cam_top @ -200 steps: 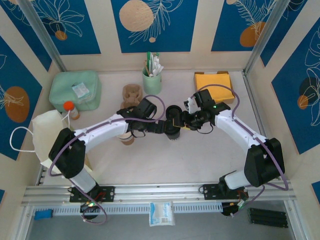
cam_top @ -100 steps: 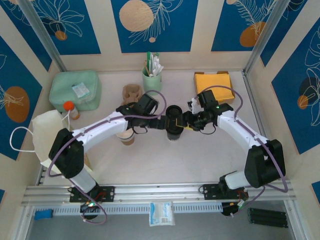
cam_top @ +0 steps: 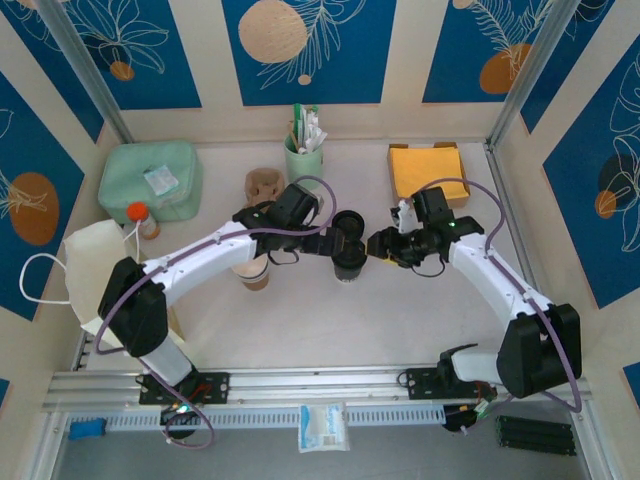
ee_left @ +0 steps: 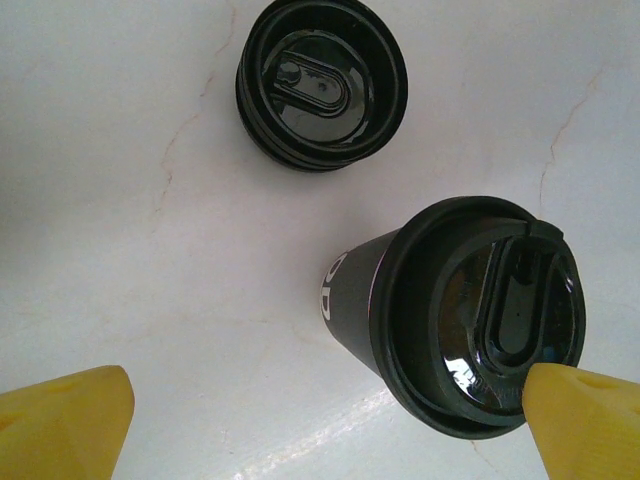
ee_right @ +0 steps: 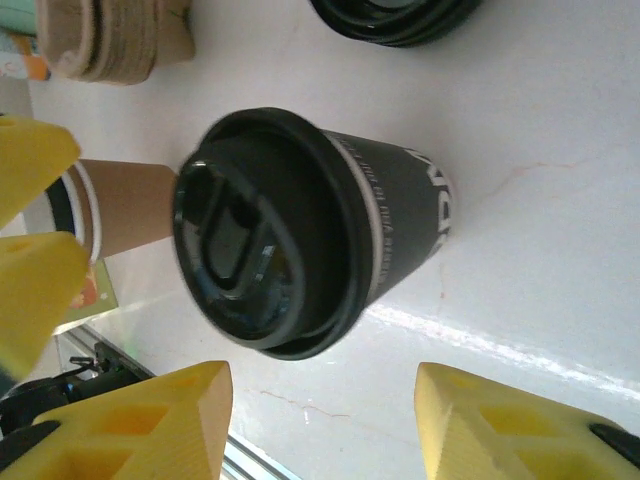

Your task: Pack the takeout coffee

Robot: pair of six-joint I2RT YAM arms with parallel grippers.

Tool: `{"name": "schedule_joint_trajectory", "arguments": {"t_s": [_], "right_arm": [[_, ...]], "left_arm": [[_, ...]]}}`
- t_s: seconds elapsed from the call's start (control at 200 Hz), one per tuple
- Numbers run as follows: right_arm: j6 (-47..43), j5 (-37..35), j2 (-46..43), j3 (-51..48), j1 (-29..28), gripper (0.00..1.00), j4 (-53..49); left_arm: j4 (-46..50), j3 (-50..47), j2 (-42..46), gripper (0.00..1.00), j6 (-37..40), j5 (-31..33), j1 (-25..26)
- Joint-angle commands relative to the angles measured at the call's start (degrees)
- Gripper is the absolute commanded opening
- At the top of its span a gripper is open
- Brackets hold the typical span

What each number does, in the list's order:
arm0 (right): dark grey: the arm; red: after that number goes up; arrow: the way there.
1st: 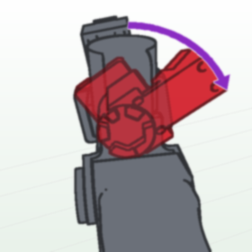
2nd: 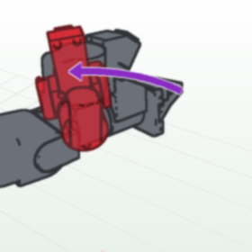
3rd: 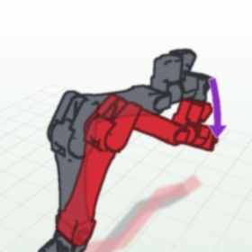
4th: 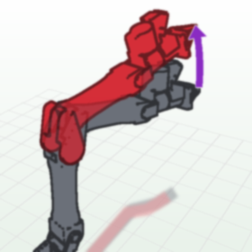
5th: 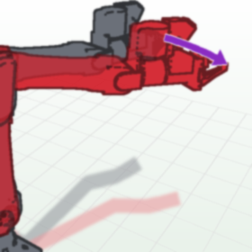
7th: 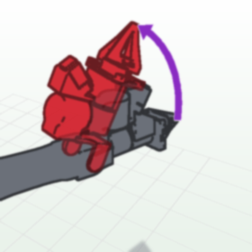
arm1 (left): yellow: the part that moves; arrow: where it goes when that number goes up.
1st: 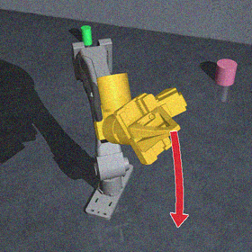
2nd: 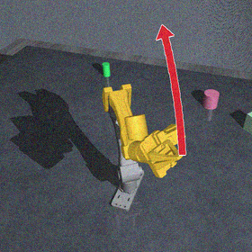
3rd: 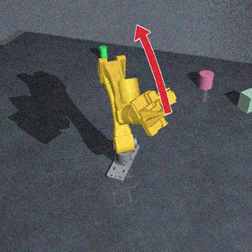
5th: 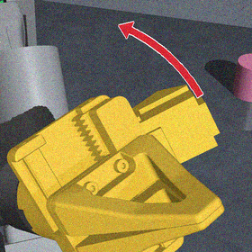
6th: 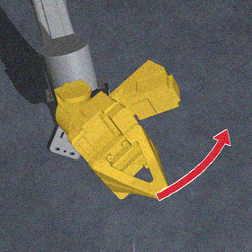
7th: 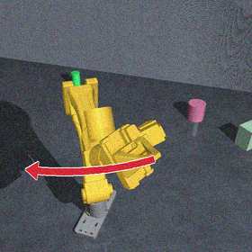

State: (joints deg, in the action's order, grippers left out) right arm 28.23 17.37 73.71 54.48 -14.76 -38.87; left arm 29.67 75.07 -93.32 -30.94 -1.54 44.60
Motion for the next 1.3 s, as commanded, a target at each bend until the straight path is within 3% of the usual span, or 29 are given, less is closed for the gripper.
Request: {"name": "schedule_joint_trajectory", "arguments": {"t_s": [0.0, 0.61, 1.29], "right_arm": [[-0.94, 0.73, -0.28, -1.77, 0.95, 0.5, -0.95], [-0.19, 2.8, 5.9, -1.39, 0.47, 0.5, 3.79], [-1.07, -1.42, 7.93, -3.48, 0.17, 0.49, 3.28]], "left_arm": [[1.18, 1.58, -1.65, 0.99, 1.76, -1.1, 0.49], [0.48, 0.7, -3.54, 0.99, 2.14, -0.65, 0.53], [-1.49, -3.23, -4.07, 0.99, 0.55, -0.91, 0.79]]}}
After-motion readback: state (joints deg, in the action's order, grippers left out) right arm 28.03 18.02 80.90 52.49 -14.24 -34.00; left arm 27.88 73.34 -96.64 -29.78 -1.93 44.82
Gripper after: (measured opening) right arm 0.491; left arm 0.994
